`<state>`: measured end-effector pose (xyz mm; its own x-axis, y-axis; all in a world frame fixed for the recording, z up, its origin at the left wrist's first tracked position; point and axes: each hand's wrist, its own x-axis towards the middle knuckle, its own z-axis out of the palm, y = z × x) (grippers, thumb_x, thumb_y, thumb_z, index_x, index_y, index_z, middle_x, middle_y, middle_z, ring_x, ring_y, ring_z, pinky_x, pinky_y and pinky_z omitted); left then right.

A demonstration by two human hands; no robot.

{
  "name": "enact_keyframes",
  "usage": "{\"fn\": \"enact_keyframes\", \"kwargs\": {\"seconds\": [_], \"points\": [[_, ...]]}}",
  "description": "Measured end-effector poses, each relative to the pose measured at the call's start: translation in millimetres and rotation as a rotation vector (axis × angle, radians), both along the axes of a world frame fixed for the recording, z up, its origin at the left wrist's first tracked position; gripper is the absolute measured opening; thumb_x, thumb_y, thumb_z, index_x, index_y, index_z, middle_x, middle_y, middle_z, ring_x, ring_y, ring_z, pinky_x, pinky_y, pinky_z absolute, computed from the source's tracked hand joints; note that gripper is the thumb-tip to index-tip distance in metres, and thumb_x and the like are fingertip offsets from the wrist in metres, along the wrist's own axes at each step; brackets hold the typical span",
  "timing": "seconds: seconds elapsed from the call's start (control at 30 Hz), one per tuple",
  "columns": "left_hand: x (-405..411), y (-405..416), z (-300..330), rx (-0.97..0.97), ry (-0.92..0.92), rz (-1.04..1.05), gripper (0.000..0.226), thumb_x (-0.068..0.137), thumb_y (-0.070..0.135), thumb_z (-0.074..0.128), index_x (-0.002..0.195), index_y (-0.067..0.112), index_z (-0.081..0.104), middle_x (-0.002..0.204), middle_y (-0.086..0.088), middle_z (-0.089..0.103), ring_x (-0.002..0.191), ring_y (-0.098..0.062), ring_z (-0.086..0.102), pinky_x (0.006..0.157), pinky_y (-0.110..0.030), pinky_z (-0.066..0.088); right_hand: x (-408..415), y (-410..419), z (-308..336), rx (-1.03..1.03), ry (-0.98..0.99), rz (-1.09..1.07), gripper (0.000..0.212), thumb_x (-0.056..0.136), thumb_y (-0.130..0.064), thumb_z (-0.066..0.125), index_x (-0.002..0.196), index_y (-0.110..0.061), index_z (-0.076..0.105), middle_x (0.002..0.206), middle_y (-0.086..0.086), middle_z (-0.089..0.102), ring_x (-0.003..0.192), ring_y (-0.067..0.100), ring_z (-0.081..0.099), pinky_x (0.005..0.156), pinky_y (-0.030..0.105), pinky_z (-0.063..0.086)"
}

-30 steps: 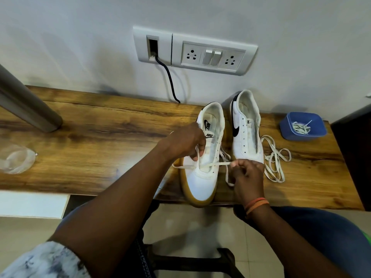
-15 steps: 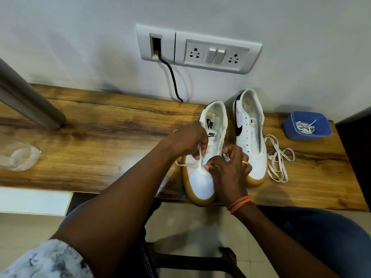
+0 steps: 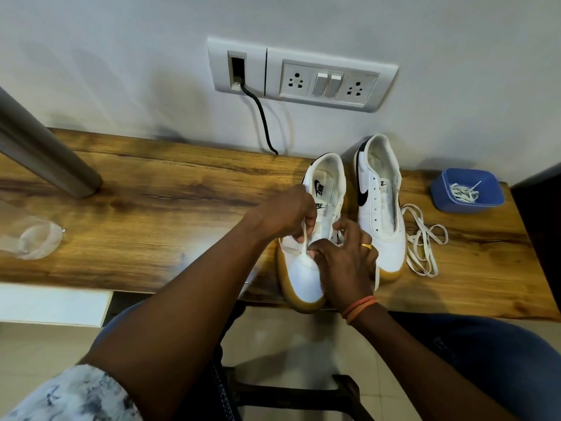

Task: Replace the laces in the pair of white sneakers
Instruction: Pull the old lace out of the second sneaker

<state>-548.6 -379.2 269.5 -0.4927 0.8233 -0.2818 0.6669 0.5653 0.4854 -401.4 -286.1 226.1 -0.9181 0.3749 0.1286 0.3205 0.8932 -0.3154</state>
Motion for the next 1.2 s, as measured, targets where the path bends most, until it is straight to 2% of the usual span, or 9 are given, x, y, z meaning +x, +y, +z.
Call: {"fn": "enact_keyframes", "kwargs": {"seconds": [0.13, 0.3, 0.47, 0.57, 0.63, 0.83, 0.97, 1.1, 1.2], "points": [[-2, -2, 2, 0.010, -0.009, -0.016, 0.026, 0.068, 0.013, 0.086, 0.091, 0.018, 0.076, 0.107, 0.003, 0.053, 0.096, -0.009, 0.042, 0.074, -0.011, 0.030, 0, 14, 4, -0.169, 0.115, -0.109, 0.009, 0.080, -0.030, 0.068, 0.074, -0.024, 0.067, 0.115, -0.004, 0.039, 0.110, 0.026, 0.040, 0.083, 0.031, 0.021], [0, -1, 2, -0.002, -0.027, 0.016, 0.027, 0.067, 0.011, 0.087, 0.090, 0.019, 0.076, 0.111, 0.001, 0.053, 0.098, -0.012, 0.046, 0.078, -0.022, 0.040, 3, 57, 31, -0.287, 0.216, -0.239, 0.016, 0.082, -0.020, 0.076, 0.080, -0.034, 0.068, 0.110, 0.001, 0.034, 0.112, 0.017, 0.039, 0.099, 0.053, 0.037], [0, 1, 1, -0.018, -0.020, 0.024, 0.028, 0.068, 0.010, 0.086, 0.092, 0.019, 0.075, 0.120, -0.003, 0.054, 0.106, -0.020, 0.053, 0.082, -0.025, 0.047, 2, 27, 23, -0.043, 0.073, 0.095, 0.028, 0.078, -0.023, 0.073, 0.104, -0.030, 0.073, 0.135, 0.010, 0.038, 0.127, 0.032, 0.033, 0.099, 0.052, 0.033], [1, 0, 1, -0.010, -0.022, 0.027, 0.027, 0.068, 0.010, 0.086, 0.091, 0.019, 0.075, 0.117, -0.002, 0.056, 0.101, -0.015, 0.050, 0.079, -0.022, 0.042, -5, 11, 15, 0.029, -0.027, 0.114, 0.010, 0.073, -0.023, 0.078, 0.082, -0.025, 0.074, 0.136, 0.013, 0.048, 0.127, 0.039, 0.036, 0.096, 0.057, 0.035], [1, -1, 1, 0.000, -0.026, 0.018, 0.024, 0.069, 0.009, 0.085, 0.089, 0.018, 0.075, 0.113, -0.001, 0.057, 0.097, -0.009, 0.043, 0.079, -0.020, 0.038, -6, 8, 11, 0.045, -0.066, 0.086, 0.013, 0.070, -0.020, 0.083, 0.070, -0.023, 0.071, 0.134, 0.014, 0.051, 0.125, 0.037, 0.035, 0.093, 0.056, 0.038], [-3, -2, 3, 0.000, -0.049, 0.004, 0.026, 0.066, 0.010, 0.087, 0.089, 0.016, 0.076, 0.106, 0.000, 0.054, 0.094, -0.012, 0.049, 0.064, -0.011, 0.030, 1, 31, 22, -0.161, 0.179, -0.087, 0.017, 0.078, -0.013, 0.076, 0.075, -0.026, 0.066, 0.117, 0.006, 0.041, 0.114, 0.026, 0.036, 0.091, 0.043, 0.032], [-2, -2, 3, 0.008, -0.043, 0.003, 0.026, 0.067, 0.011, 0.087, 0.090, 0.016, 0.076, 0.110, -0.002, 0.057, 0.088, -0.009, 0.047, 0.073, -0.018, 0.037, -5, 64, 31, -0.311, 0.182, -0.215, 0.020, 0.081, -0.019, 0.075, 0.079, -0.036, 0.065, 0.111, 0.001, 0.036, 0.115, 0.025, 0.043, 0.099, 0.055, 0.038], [-2, -1, 4, 0.004, -0.032, -0.004, 0.025, 0.069, 0.011, 0.086, 0.091, 0.016, 0.075, 0.111, -0.001, 0.055, 0.094, -0.011, 0.045, 0.076, -0.021, 0.037, 0, 44, 27, -0.104, 0.123, -0.012, 0.029, 0.077, -0.019, 0.071, 0.104, -0.027, 0.070, 0.130, 0.009, 0.036, 0.125, 0.034, 0.037, 0.100, 0.056, 0.037], [0, -1, 3, 0.009, -0.018, -0.006, 0.025, 0.070, 0.011, 0.085, 0.092, 0.016, 0.076, 0.112, 0.000, 0.057, 0.094, -0.008, 0.039, 0.078, -0.020, 0.035, -2, 21, 17, 0.015, 0.026, 0.163, 0.022, 0.075, -0.025, 0.070, 0.096, -0.028, 0.072, 0.138, 0.011, 0.040, 0.129, 0.037, 0.035, 0.101, 0.056, 0.033]]}}
